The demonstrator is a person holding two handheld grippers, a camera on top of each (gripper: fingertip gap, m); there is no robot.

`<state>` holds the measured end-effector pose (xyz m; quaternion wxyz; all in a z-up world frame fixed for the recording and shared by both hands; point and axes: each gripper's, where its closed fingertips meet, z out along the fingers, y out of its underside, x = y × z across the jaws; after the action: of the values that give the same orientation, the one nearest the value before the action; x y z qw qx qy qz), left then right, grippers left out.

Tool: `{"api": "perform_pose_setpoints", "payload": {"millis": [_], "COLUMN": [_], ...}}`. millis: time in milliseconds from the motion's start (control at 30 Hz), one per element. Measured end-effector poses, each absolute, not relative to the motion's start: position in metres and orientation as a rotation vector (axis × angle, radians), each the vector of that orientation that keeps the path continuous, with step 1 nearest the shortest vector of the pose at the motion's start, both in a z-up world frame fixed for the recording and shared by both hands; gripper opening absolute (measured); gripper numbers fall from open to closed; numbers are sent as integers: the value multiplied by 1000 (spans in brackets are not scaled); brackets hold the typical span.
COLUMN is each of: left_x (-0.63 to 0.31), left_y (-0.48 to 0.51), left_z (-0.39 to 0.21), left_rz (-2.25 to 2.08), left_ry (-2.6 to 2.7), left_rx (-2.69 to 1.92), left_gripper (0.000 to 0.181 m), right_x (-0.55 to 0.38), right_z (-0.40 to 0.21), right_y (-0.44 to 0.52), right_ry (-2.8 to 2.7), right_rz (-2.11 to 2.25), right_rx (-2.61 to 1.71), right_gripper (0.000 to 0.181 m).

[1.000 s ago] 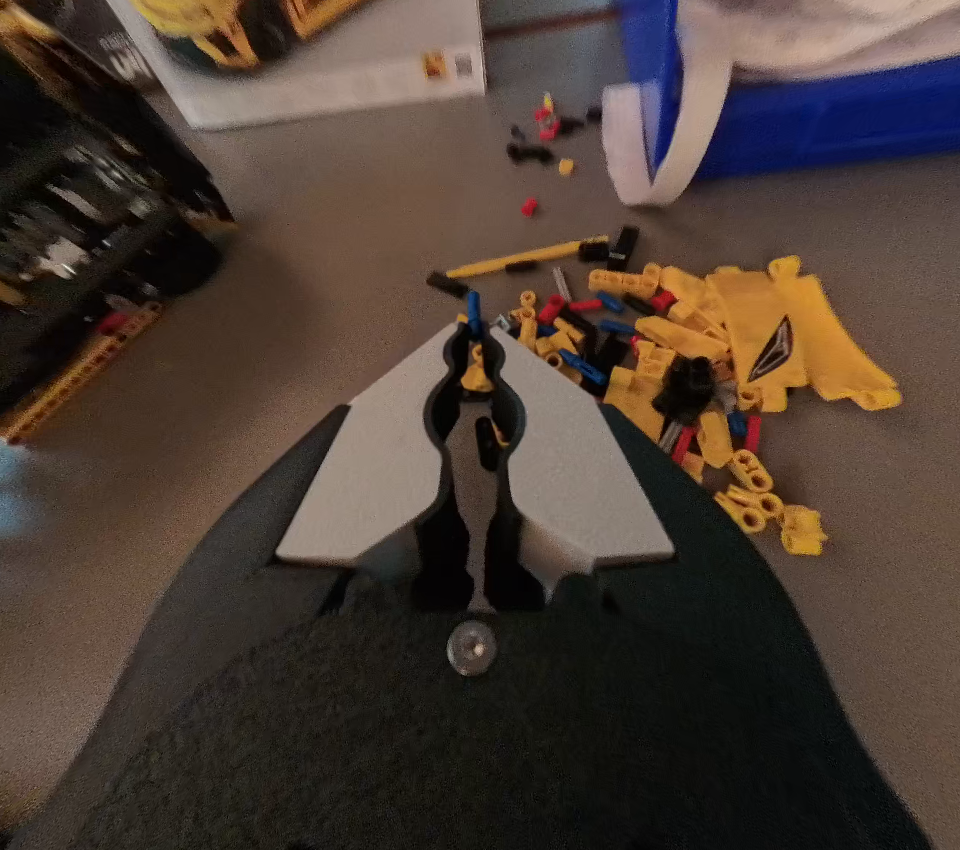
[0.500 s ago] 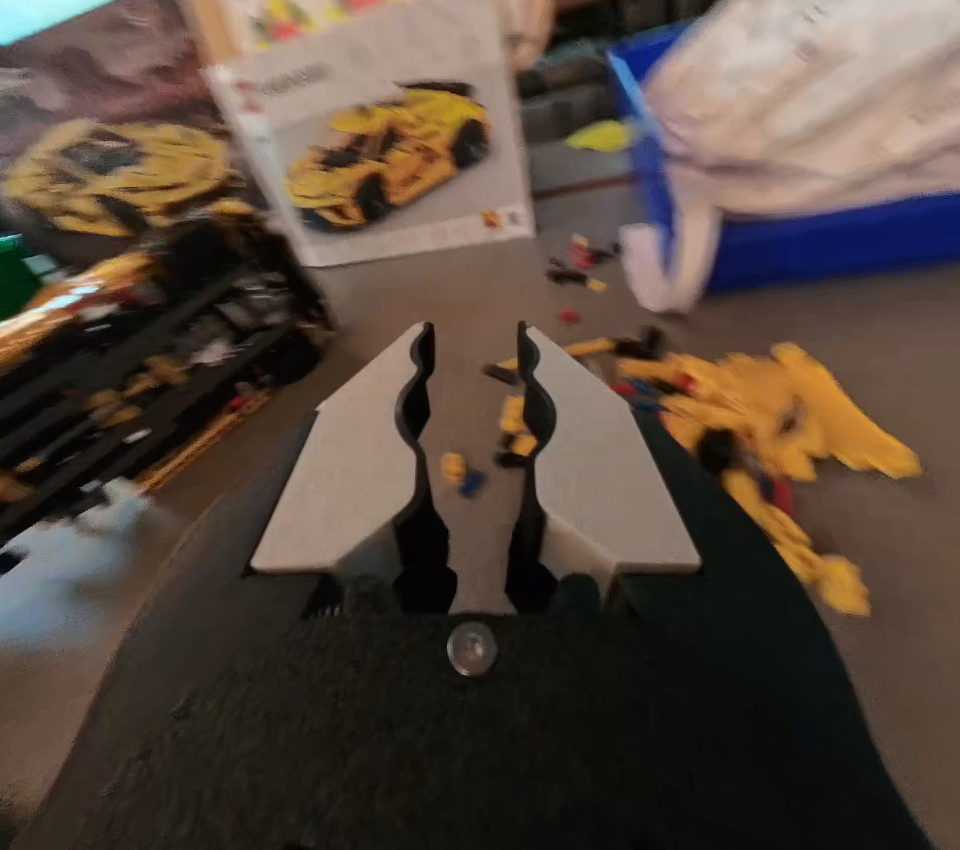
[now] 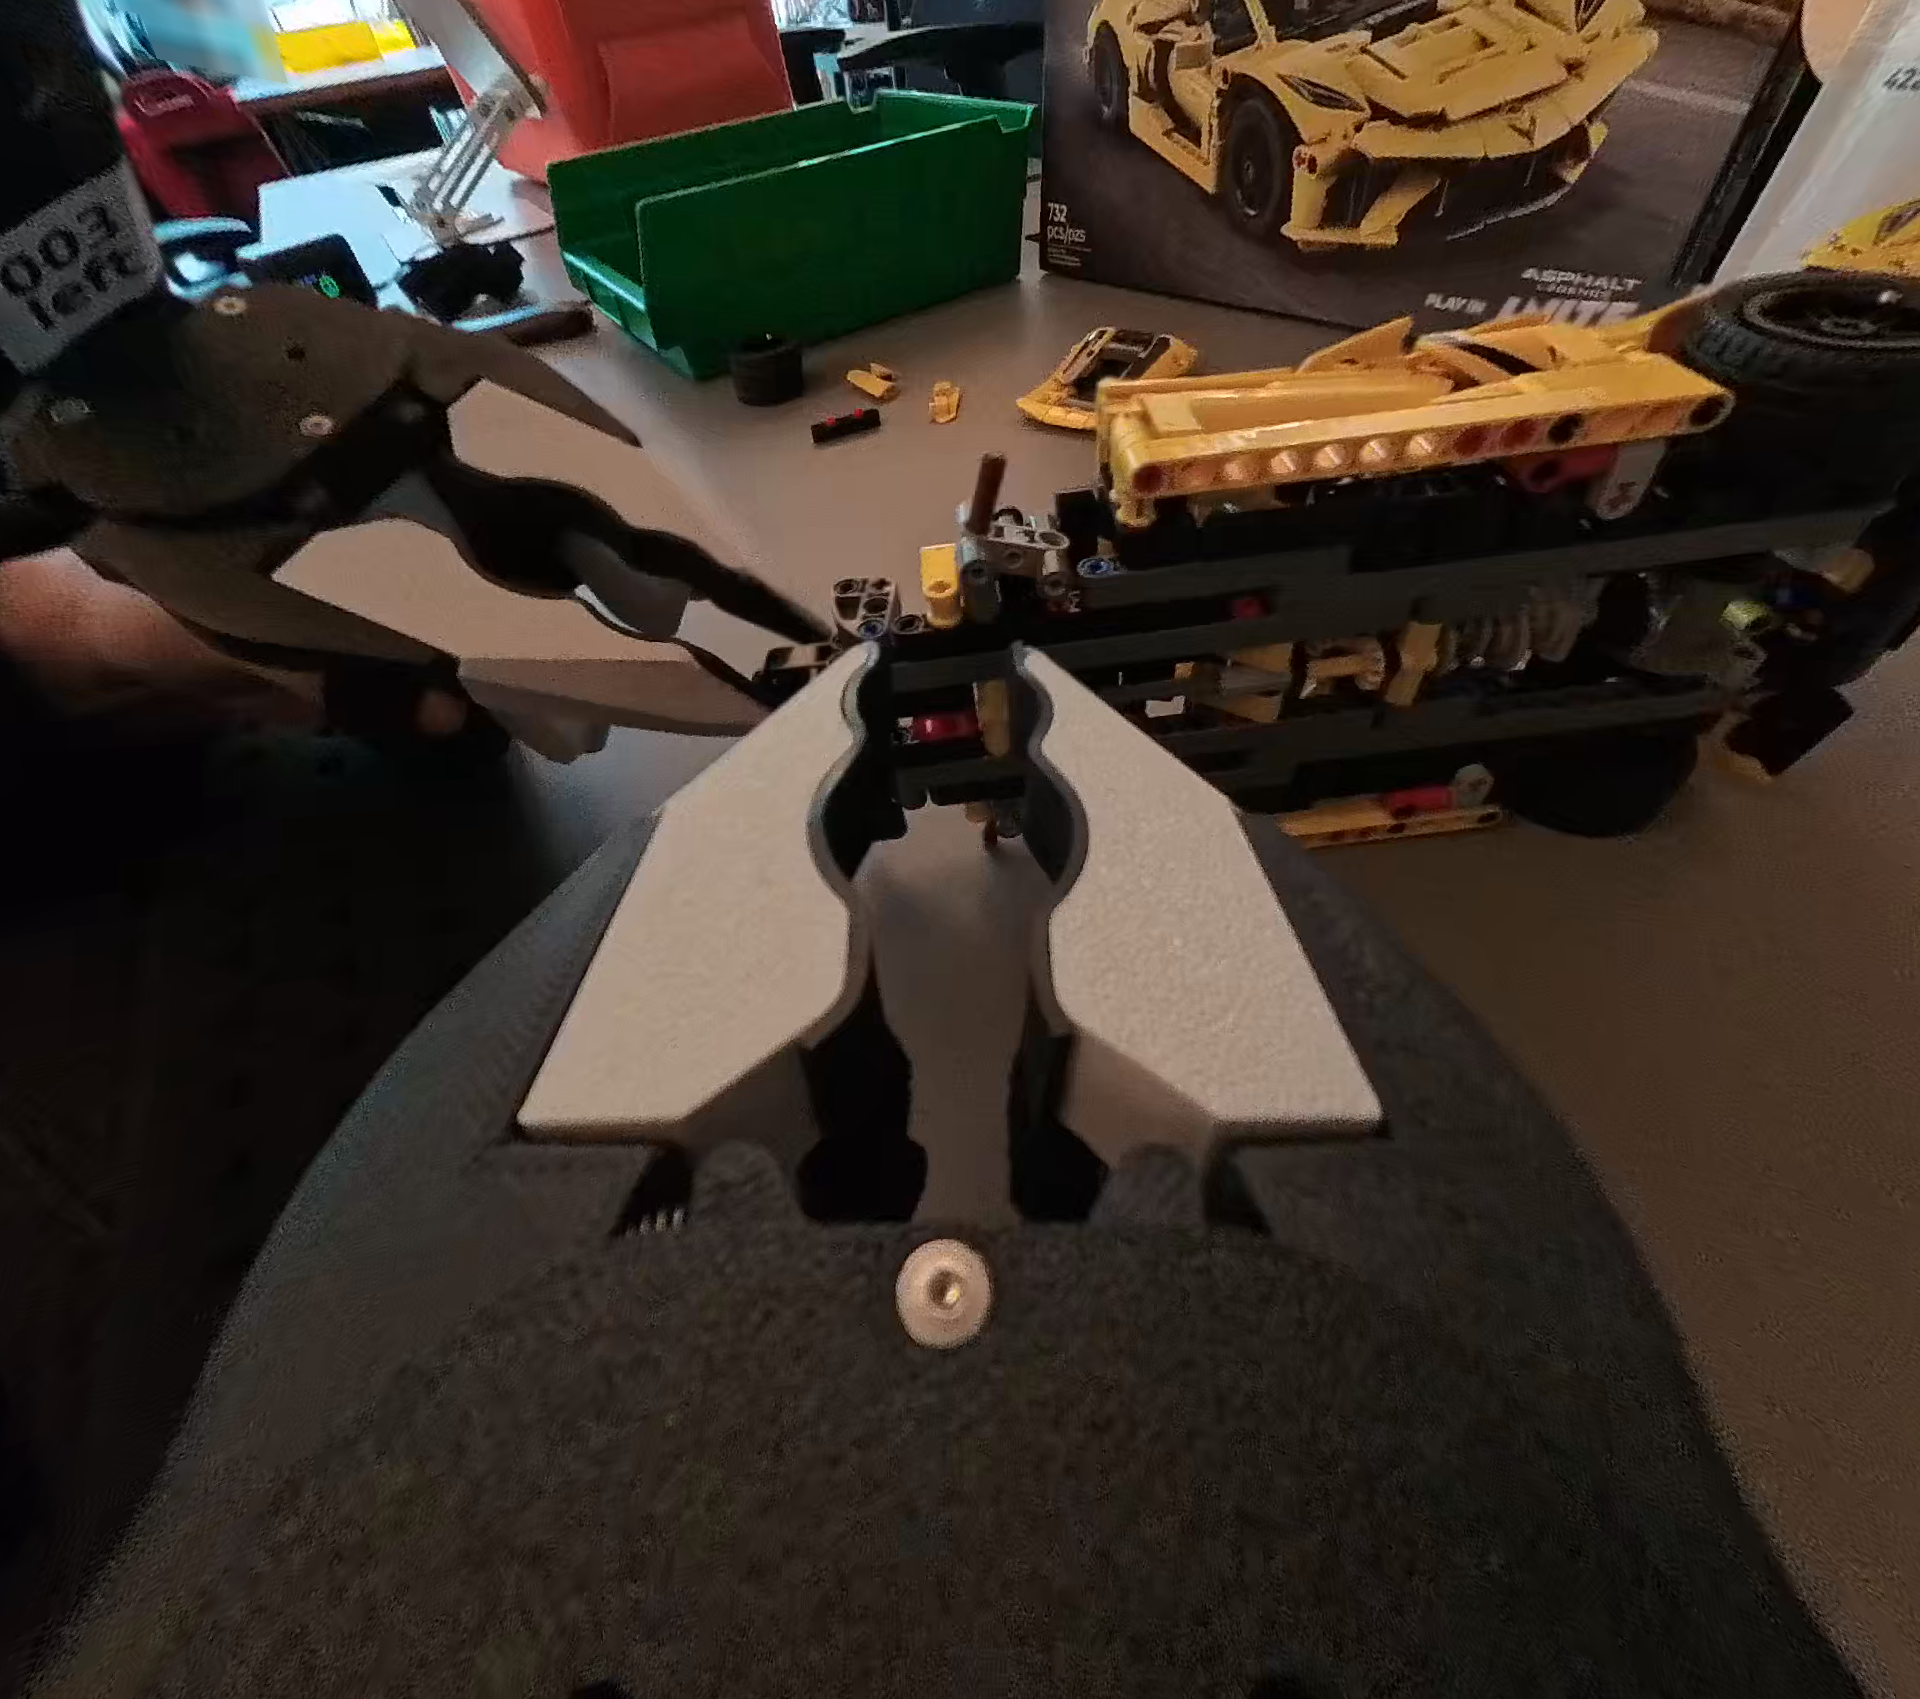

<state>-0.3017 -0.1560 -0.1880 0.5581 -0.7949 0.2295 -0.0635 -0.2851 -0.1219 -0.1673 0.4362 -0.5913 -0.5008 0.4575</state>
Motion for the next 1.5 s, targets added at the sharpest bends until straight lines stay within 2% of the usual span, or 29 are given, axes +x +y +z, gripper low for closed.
{"api": "perform_pose_setpoints", "payload": {"millis": [100,233,400,467,567,667,933,1000,1100,1167,1300,1400,1500], "left_x": [-302,-306,-299,-290,-307,-318,-307,-298,-295,-294,-298,-295,-295], "left_y": [-156,-157,-161,-166,-160,-149,-152,-160,-152,-146,-139,-138,-139], "left_z": [-187,-187,-186,-175,-152,-157,-169,-174,-188,-197,-202,-202,-202], "left_rz": [-132,-92,-279,-413,-450,-450,-493,-543,-400,-318,-154,-129,-107], "left_ry": [541,578,546,532,428,409,523,578,617,624,638,642,639], "left_rx": [-1872,-1869,-1878,-1836,-1737,-1752,-1755,-1765,-1807,-1849,-1848,-1846,-1844], "left_gripper": [9,9,9,18,22,31,31,40,43,43,28,28,28], "right_x": [-286,-290,-293,-292,-290,-291,-289,-292,-297,-301,-304,-305,-304], "right_z": [-169,-179,-185,-182,-179,-176,-150,-154,-172,-173,-173,-176,-178], "right_y": [-123,-135,-143,-141,-138,-137,-150,-150,-149,-146,-146,-146,-148], "right_ry": [-1255,-1365,-1428,-1406,-1376,-1372,-1396,-1511,-1673,-1675,-1683,-1706,-1744], "right_rz": [1154,1073,1020,1027,1040,1014,1151,1124,923,826,754,678,555], "right_rx": [-1486,-1439,-1401,-1400,-1407,-1381,-1286,-1361,-1423,-1407,-1427,-1465,-1475], "right_gripper": [21,20,21,20,21,21,18,26,28,24,22,19,26]}}
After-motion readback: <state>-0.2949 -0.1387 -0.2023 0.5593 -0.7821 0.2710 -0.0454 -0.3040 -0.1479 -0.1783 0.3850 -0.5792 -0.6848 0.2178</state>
